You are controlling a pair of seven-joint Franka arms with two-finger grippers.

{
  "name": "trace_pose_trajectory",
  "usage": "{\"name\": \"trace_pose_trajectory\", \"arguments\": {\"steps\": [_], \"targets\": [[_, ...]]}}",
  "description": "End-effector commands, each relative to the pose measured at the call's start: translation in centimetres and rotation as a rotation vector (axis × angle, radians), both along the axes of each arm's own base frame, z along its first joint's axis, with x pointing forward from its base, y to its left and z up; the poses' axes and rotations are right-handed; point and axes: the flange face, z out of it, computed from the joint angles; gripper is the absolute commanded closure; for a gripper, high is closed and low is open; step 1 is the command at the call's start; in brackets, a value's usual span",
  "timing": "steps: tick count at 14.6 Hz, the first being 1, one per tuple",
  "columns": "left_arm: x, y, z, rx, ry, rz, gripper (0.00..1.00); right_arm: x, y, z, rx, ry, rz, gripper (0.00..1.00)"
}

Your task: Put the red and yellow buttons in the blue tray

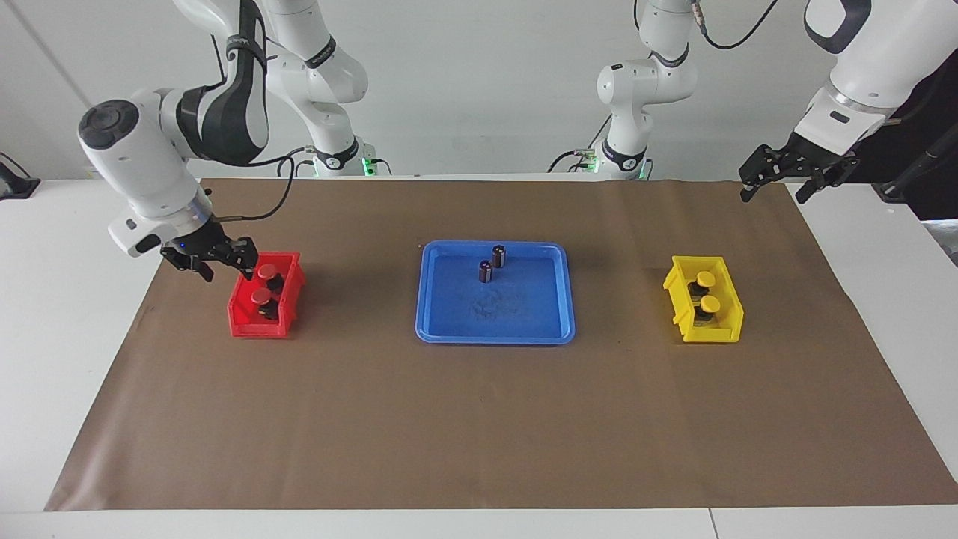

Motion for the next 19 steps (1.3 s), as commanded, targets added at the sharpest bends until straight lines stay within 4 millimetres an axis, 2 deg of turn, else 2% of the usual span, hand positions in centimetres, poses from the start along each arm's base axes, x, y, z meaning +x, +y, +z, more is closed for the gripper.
{"name": "trace_pose_trajectory", "arguments": {"steps": [1, 5, 8, 14, 19], "targets": [[-0.4, 0.2, -0.3, -0.004, 0.015, 0.010, 0.00, -1.8, -0.3, -2.2, 0.005, -0.015, 0.016, 0.28], [-0.9, 0.1, -0.7, -0.003, 0.021, 0.006, 0.00, -2.7, -0.1, -5.2, 0.001, -0.044, 0.020, 0.29], [-0.9, -0.2, -0.7, -0.003, 0.021, 0.001, 0.00, -3.2, 0.9, -6.1, -0.001, -0.062, 0.032, 0.31], [-0.9, 0.1, -0.6, -0.002, 0.010, 0.009, 0.00, -3.4, 0.2, -7.1, 0.001, -0.047, 0.026, 0.32], [-0.7, 0.4, -1.1, -0.004, -0.014, 0.006, 0.00, -4.1, 0.7, -8.1, 0.000, -0.060, 0.033, 0.39]]}}
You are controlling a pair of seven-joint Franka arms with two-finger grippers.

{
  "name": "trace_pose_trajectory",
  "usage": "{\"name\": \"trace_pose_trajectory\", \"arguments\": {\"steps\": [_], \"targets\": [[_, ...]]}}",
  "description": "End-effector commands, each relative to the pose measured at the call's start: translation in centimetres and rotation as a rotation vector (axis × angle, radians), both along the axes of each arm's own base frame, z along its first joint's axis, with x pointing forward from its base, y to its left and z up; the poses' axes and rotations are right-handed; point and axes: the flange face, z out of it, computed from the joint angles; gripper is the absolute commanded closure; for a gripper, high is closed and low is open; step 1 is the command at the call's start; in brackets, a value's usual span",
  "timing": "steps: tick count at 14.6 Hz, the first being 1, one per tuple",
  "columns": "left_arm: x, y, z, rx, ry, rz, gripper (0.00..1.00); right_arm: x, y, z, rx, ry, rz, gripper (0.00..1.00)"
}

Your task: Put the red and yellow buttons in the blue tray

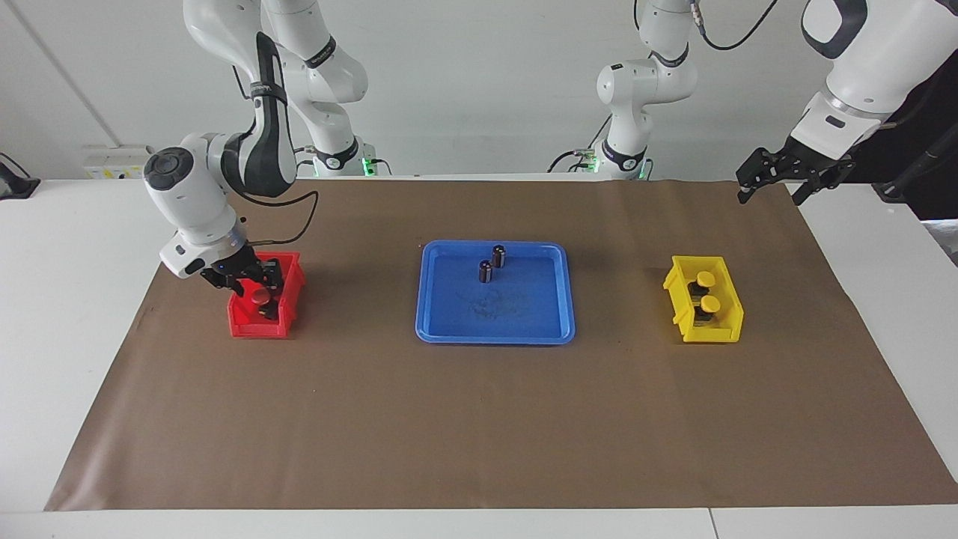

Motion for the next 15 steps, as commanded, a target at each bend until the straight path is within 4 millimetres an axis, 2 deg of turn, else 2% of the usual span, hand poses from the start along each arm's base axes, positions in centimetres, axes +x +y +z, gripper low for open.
{"name": "trace_pose_trajectory", "arguments": {"steps": [1, 4, 5, 6, 8, 9, 10, 12, 15], "targets": [[-0.8, 0.4, -0.3, -0.005, -0.024, 0.007, 0.00, -1.0, 0.1, -0.5, 0.002, -0.024, 0.021, 0.39], [-0.7, 0.5, -0.3, -0.005, -0.026, 0.008, 0.00, -0.9, -0.3, -1.2, 0.002, -0.012, 0.019, 0.40], [-0.7, 0.5, -0.3, -0.005, -0.027, 0.008, 0.00, -0.8, -0.3, -1.3, 0.003, -0.009, 0.030, 0.43], [-0.7, 0.5, -0.3, -0.005, -0.029, 0.008, 0.00, -0.7, -0.3, -1.2, 0.002, -0.012, 0.033, 0.53], [-0.9, 0.5, -0.5, -0.004, -0.028, 0.008, 0.00, -0.5, 0.2, -0.9, 0.002, -0.006, 0.041, 0.82], [-1.0, 0.5, -0.4, -0.004, -0.027, 0.008, 0.00, -0.3, 0.2, -0.6, 0.000, -0.004, 0.046, 0.88], [-1.1, 0.5, -0.6, -0.004, -0.024, 0.009, 0.00, 0.4, 0.2, 0.1, -0.007, 0.009, 0.054, 0.89], [-1.2, 0.5, -0.7, -0.004, -0.026, 0.010, 0.00, 2.4, -0.2, 2.8, -0.013, 0.051, 0.067, 0.88], [-1.0, 0.4, -1.7, -0.004, -0.058, 0.014, 0.00, 4.8, -0.8, 9.8, -0.026, 0.095, 0.130, 0.88]]}}
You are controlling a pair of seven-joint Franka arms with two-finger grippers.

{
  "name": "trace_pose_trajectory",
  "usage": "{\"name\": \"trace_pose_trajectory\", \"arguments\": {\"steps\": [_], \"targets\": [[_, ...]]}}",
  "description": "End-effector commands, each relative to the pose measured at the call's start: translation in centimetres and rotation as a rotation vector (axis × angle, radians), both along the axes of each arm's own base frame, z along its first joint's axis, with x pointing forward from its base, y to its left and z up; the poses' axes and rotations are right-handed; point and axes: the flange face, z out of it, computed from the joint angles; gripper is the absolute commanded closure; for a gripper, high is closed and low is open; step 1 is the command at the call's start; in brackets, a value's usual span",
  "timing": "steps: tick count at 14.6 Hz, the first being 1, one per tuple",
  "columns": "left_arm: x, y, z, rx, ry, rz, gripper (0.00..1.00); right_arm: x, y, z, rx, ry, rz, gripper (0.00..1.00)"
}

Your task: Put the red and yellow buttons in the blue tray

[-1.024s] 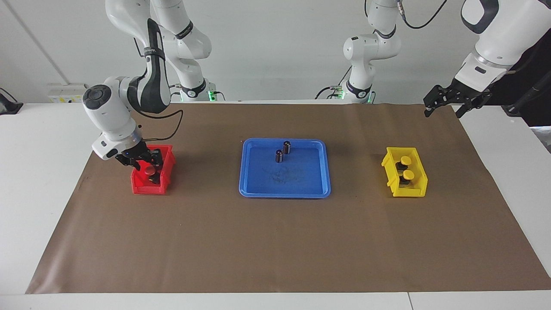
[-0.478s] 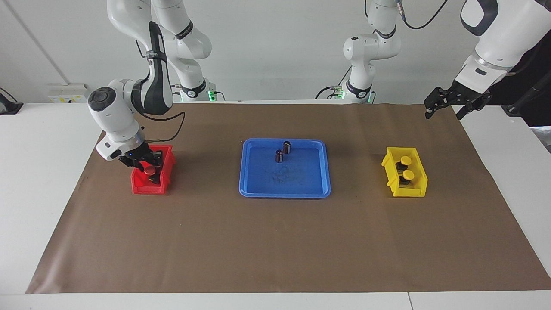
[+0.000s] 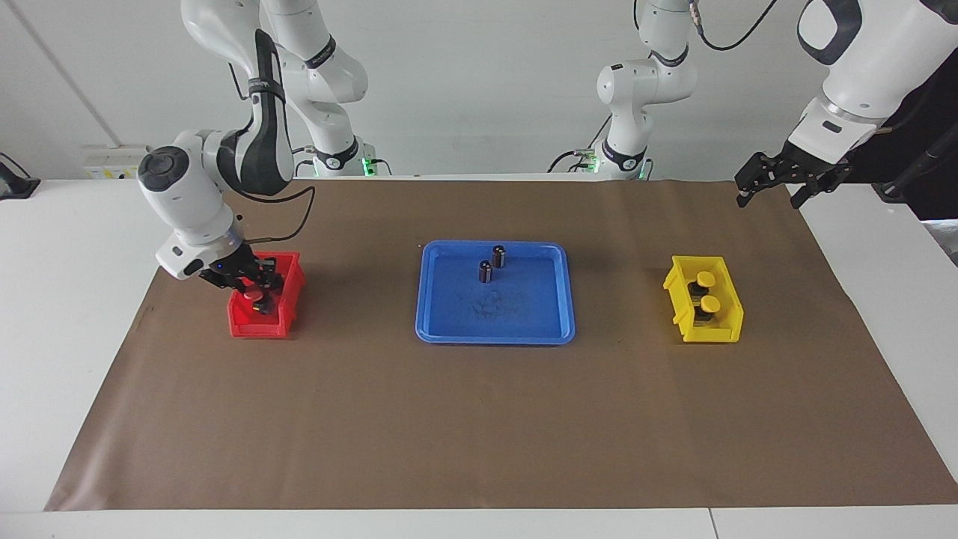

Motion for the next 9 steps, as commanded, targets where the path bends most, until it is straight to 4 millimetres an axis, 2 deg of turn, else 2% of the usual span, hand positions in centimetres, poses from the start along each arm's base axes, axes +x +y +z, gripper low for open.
{"name": "trace_pose_trajectory", "arguments": {"steps": [1, 2, 4, 5, 8, 9], "targets": [[-0.9, -0.1, -2.3, -0.004, -0.057, 0.010, 0.00, 2.7, 0.0, 6.7, -0.012, 0.023, 0.046, 0.88], [-1.0, -0.5, -4.3, -0.004, -0.085, 0.008, 0.00, 3.4, 1.4, 8.5, -0.011, 0.030, 0.057, 0.88], [-0.4, -0.7, -9.3, -0.011, -0.120, 0.005, 0.00, 5.3, 6.8, 10.9, -0.015, 0.031, 0.060, 0.88], [0.0, -0.7, -11.2, -0.012, -0.131, 0.002, 0.02, 5.8, 10.2, 11.4, -0.023, 0.020, 0.019, 0.87], [2.1, -0.7, -16.1, -0.016, -0.120, -0.003, 0.17, 4.8, 24.9, 11.2, -0.009, -0.076, -0.097, 0.87], [2.7, -0.7, -17.5, -0.018, -0.128, -0.002, 0.19, 3.9, 29.8, 10.1, 0.002, -0.100, -0.124, 0.88]]}}
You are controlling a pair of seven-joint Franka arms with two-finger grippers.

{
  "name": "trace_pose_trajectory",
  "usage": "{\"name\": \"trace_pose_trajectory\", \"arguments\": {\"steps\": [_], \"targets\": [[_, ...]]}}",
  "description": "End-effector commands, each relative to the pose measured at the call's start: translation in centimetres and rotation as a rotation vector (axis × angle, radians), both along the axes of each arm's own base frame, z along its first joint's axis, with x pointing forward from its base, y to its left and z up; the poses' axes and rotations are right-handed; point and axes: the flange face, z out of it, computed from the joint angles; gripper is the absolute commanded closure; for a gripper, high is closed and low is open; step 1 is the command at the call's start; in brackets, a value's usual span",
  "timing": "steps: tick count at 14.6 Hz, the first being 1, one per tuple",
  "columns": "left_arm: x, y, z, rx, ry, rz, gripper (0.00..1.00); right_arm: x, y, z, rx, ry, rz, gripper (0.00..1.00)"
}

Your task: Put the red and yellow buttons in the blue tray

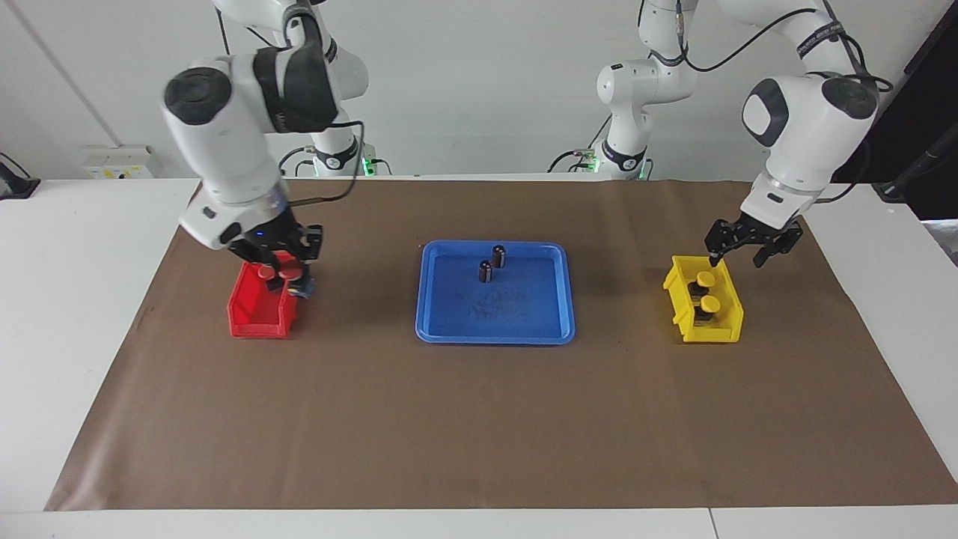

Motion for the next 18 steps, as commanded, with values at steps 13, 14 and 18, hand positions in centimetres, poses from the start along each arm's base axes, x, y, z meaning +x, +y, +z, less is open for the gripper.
{"name": "trace_pose_trajectory", "arguments": {"steps": [13, 14, 18], "targets": [[1.2, 0.1, -8.9, -0.017, 0.004, 0.010, 0.30, -6.7, 24.2, -14.2, 0.039, -0.048, -0.098, 0.86], [0.9, 0.1, -9.1, -0.017, 0.008, 0.010, 0.30, -6.9, 24.0, -14.5, 0.035, -0.043, -0.098, 0.86], [0.6, 0.4, -9.4, -0.017, 0.014, 0.022, 0.42, -7.6, 23.7, -16.2, 0.036, -0.042, -0.096, 0.78]]}}
